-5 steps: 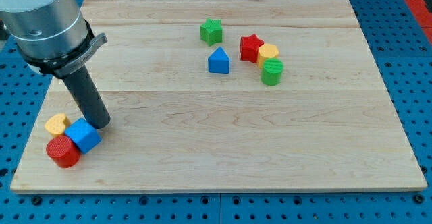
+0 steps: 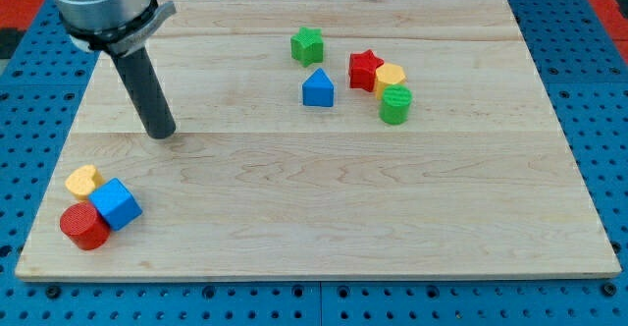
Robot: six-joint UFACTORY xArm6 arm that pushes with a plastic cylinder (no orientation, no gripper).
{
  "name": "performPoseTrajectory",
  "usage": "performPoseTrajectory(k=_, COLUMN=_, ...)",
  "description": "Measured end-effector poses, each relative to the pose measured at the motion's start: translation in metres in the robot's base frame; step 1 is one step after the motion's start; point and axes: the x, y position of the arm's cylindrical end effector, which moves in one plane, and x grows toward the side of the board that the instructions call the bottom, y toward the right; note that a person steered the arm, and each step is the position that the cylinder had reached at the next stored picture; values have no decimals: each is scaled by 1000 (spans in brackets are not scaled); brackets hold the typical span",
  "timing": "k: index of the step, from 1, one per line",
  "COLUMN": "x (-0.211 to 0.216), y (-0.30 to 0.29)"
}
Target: Move your arm to the top center of the board
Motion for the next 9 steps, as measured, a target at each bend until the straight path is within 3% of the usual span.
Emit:
performPoseTrajectory(k=4, x=-128, y=51)
performPoseTrajectory(k=6, x=-132, y=53)
performPoseTrajectory(k=9, x=-183, y=92)
